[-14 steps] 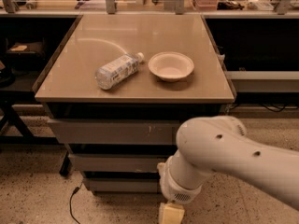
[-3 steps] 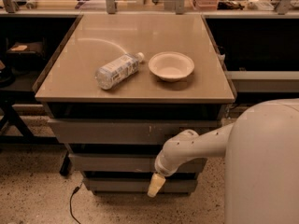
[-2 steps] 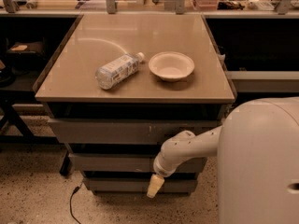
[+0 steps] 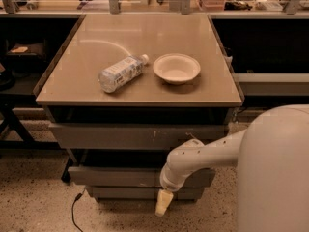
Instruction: Open middle drawer
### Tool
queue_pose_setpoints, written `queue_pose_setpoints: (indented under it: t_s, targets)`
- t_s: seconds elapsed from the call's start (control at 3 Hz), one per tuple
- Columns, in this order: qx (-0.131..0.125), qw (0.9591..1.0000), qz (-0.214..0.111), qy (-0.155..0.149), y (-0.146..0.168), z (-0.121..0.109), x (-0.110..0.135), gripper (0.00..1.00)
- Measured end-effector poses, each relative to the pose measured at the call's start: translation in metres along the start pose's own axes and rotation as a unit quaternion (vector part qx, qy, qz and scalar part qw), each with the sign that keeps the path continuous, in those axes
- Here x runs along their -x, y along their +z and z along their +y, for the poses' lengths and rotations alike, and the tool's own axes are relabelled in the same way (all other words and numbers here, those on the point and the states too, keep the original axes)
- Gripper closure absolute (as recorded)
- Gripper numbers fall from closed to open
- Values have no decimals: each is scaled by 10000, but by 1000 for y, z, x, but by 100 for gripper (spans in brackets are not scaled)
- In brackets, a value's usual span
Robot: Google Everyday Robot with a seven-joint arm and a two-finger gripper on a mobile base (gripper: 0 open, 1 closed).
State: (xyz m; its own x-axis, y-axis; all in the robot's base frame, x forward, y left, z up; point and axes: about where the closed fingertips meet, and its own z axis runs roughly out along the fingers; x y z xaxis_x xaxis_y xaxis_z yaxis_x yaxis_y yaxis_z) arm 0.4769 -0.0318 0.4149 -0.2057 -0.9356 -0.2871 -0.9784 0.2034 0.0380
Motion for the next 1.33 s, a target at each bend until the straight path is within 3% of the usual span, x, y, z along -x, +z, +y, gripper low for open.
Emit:
queue_pose_setpoints:
  t_s: [0.33, 0.67, 1.0, 1.33]
  targets:
    - [266, 9996, -43, -109, -19, 29, -12, 0]
    - [654, 9977, 55, -167, -48, 84, -41, 0]
    - [662, 9977, 59, -163, -48, 85, -42, 0]
    - [415, 9985, -50, -360, -53, 72, -25, 0]
